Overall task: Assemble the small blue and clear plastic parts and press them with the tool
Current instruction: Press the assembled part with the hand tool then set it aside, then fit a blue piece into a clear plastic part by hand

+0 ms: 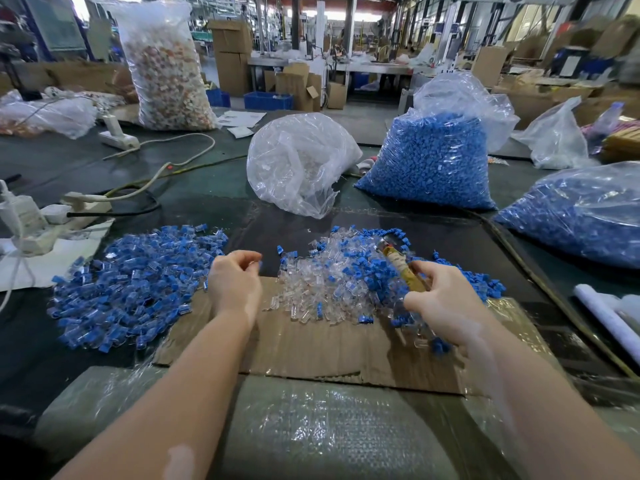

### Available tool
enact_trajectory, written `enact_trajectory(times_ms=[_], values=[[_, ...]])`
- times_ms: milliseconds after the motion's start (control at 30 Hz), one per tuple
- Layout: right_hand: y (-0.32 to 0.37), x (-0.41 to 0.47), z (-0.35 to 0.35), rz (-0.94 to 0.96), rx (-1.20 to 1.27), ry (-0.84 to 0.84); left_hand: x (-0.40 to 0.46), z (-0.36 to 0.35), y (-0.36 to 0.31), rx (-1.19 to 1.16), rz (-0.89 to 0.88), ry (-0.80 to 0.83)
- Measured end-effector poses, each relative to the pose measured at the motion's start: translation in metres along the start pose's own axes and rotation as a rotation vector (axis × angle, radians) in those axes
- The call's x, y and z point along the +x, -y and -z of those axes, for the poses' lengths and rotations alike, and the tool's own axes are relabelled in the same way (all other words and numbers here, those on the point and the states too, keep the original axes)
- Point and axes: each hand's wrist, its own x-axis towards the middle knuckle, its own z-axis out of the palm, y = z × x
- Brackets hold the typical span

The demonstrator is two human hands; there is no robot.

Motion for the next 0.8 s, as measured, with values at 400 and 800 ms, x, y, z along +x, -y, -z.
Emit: enact_trajectory(times_ms=[400, 800], values=[[-0.040, 0.016, -0.008, -0.128, -0.471, -0.233, -0.020, -0.009, 0.007, 0.232, -0.283, 0.107], [-0.053, 0.012, -0.010, -0.118, -0.574, -0.275, -0.085, -0.055, -0.013, 0.205, -0.658, 0.462]])
